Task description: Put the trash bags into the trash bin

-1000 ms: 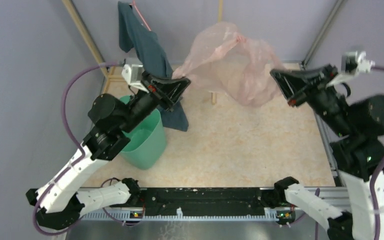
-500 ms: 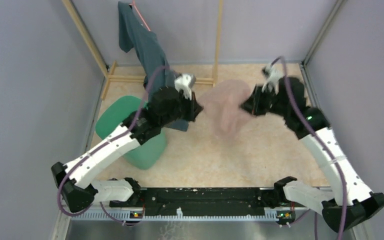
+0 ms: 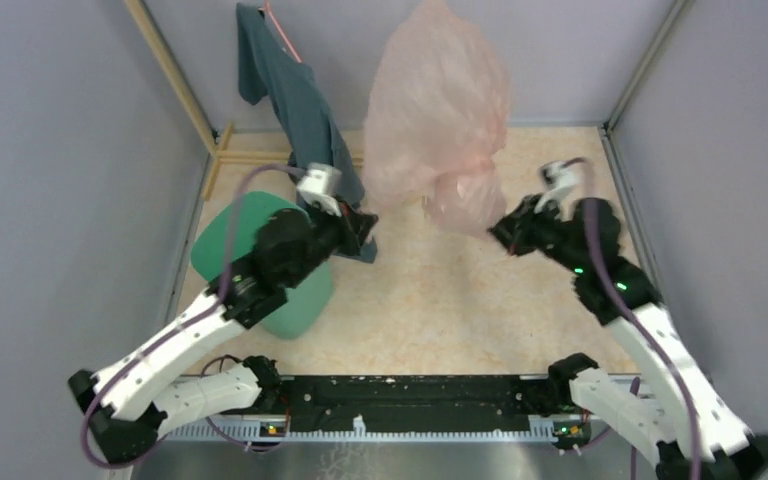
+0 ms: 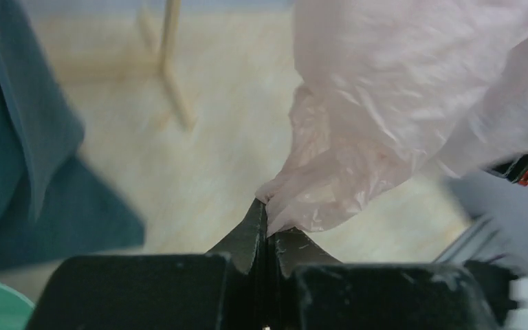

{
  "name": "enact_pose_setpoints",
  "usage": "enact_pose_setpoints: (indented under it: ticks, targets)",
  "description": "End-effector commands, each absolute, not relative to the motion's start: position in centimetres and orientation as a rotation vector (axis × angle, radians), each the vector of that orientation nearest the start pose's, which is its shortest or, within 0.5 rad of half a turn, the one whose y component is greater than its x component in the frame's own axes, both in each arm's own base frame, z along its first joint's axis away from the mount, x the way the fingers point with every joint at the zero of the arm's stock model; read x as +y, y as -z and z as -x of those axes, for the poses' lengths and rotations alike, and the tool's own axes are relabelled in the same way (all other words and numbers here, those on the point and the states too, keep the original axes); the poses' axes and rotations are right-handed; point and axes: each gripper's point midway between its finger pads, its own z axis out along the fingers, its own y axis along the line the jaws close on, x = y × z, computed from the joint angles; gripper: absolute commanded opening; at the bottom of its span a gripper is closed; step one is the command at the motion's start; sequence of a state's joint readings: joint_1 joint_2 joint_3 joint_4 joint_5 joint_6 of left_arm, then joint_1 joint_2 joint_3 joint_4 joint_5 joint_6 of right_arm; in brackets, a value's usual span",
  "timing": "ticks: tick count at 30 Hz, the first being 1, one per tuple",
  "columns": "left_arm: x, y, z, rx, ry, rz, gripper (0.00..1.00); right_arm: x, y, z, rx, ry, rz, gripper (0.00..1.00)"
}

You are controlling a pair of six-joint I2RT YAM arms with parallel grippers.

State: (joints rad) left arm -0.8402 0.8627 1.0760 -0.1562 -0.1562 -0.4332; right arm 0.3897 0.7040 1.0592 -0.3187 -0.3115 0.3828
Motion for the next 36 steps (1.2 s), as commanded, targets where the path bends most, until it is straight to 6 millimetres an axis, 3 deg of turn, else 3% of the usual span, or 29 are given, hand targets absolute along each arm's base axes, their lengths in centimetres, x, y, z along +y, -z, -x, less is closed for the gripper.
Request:
enact_pose_setpoints:
  ticks: [1, 3, 7, 9, 10, 12, 14, 15, 16, 18, 20, 22, 23, 26, 30, 31, 33, 35, 36]
  targets:
    - [-21.9, -27.4, -24.6, 1.954, 0.568, -0.174, 0.00, 14.4, -21.2, -23.8, 2.153, -0.630, 0.085, 0.00]
    - [-22.6, -31.8, -25.2, 1.850, 0.615, -0.198, 0.00, 13.9, -24.7, -24.9, 2.103, -0.570, 0.110, 0.00]
    - [-25.5, -44.0, -24.8, 1.584, 0.803, -0.304, 0.00, 14.7, -38.8, -26.3, 1.896, -0.591, 0.213, 0.00]
    - [-26.6, -50.2, -22.3, 1.430, 0.953, -0.396, 0.00, 15.8, -47.2, -24.0, 1.717, -0.705, 0.298, 0.00]
    - [-27.0, -52.3, -20.7, 1.358, 1.027, -0.452, 0.00, 16.2, -51.0, -22.2, 1.614, -0.772, 0.335, 0.00]
    - [-26.5, -54.5, -18.7, 1.256, 1.101, -0.474, 0.00, 16.9, -55.9, -18.2, 1.427, -0.904, 0.415, 0.00]
    - [-25.6, -52.0, -19.6, 1.303, 1.068, -0.392, 0.00, 17.3, -55.2, -17.0, 1.377, -0.950, 0.452, 0.00]
    - [-24.7, -50.2, -20.6, 1.355, 1.009, -0.326, 0.00, 16.9, -53.3, -17.7, 1.414, -0.910, 0.435, 0.00]
    - [-23.7, -47.3, -22.0, 1.445, 0.926, -0.255, 0.00, 15.9, -50.8, -19.2, 1.486, -0.821, 0.377, 0.00]
    - [-20.4, -40.5, -24.3, 1.677, 0.689, -0.083, 0.00, 12.7, -43.1, -22.8, 1.721, -0.563, 0.232, 0.00]
    - [-17.8, -36.0, -24.8, 1.808, 0.504, -0.018, 0.00, 8.2, -36.2, -24.8, 1.921, -0.253, 0.076, 0.00]
    - [-16.9, -34.4, -24.5, 1.828, 0.470, 0.007, 0.00, 5.8, -32.7, -25.3, 2.005, -0.080, 0.006, 0.00]
    - [-17.3, -34.6, -24.4, 1.812, 0.498, -0.012, 0.00, 5.8, -32.4, -25.6, 2.005, -0.076, 0.010, 0.00]
    - [-20.0, -37.0, -24.2, 1.737, 0.641, -0.096, 0.00, 8.0, -35.4, -26.4, 1.924, -0.202, 0.073, 0.00]
    - [-24.2, -41.4, -24.7, 1.665, 0.781, -0.208, 0.00, 11.5, -43.1, -27.3, 1.779, -0.386, 0.175, 0.00]
    - [-25.4, -43.3, -24.6, 1.632, 0.828, -0.256, 0.00, 12.6, -45.1, -27.2, 1.753, -0.446, 0.210, 0.00]
    - [-27.4, -48.4, -23.3, 1.530, 0.935, -0.380, 0.00, 15.6, -51.2, -25.1, 1.634, -0.637, 0.340, 0.00]
    - [-27.6, -55.1, -19.9, 1.355, 1.074, -0.487, 0.00, 17.5, -58.0, -20.4, 1.433, -0.834, 0.466, 0.00]
    - [-27.3, -57.4, -18.0, 1.268, 1.133, -0.534, 0.00, 18.1, -60.1, -18.1, 1.351, -0.924, 0.515, 0.00]
